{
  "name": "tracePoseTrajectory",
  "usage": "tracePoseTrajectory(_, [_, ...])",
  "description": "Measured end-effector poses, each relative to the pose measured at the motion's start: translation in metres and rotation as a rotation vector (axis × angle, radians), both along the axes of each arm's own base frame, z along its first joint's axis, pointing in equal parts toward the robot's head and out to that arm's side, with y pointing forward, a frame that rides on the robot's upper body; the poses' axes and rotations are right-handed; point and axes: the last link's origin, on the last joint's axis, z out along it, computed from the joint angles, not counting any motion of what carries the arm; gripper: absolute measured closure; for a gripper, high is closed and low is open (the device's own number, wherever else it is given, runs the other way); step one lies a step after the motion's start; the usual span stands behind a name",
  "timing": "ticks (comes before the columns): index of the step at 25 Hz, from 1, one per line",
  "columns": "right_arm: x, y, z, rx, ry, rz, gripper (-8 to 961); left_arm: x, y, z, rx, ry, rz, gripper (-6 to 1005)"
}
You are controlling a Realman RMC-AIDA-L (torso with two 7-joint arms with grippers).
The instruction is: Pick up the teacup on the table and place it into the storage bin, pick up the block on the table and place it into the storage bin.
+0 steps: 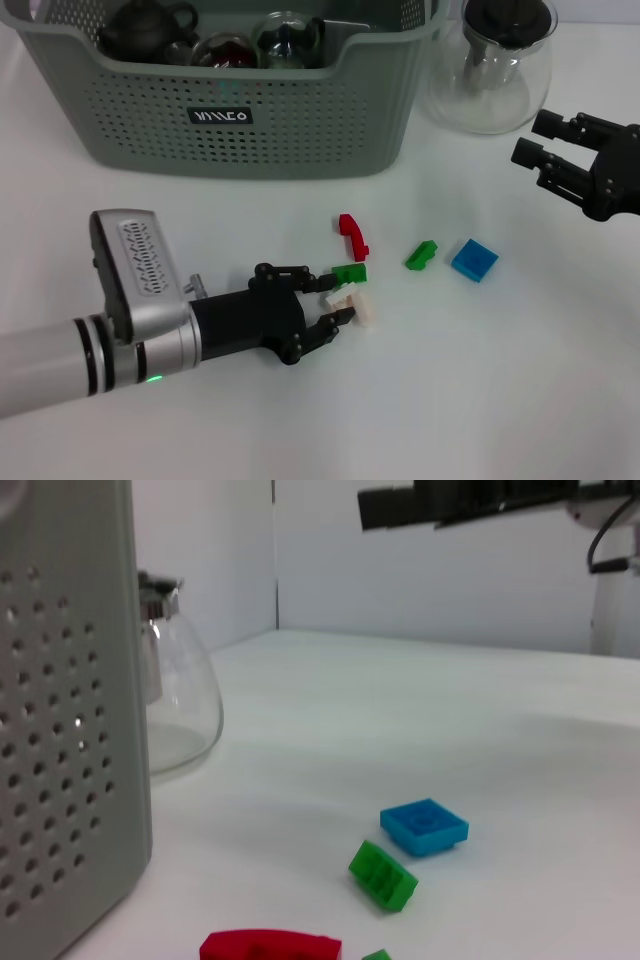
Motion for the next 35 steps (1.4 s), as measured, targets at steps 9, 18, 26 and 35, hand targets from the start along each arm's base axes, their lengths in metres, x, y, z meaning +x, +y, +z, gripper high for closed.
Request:
tracePoseTrajectory(9, [0.003,-0.003,0.000,-0.001,0.001,-0.011,448,0.002,0.001,-0.003,-0.001,-0.001,0.015,600])
tracePoseTrajectory(18, [0.004,-0.002,0.000,0.002,-0.004,-0.016,448,0.003,0.001,-0.002,-0.007,-0.014,0.016,830])
tracePoseTrajectory(26, [0.004,-0.002,0.000,0.002,-0.004,-0.016,449,-0.002,0.009,0.037,-0.010,-0.124,0.101,848])
tracePoseTrajectory(35, [0.001,0.001,0.000,0.003,-0.005,-0.007,449,0.038,0.027,0.148,-0.123,-0.388,0.059,848])
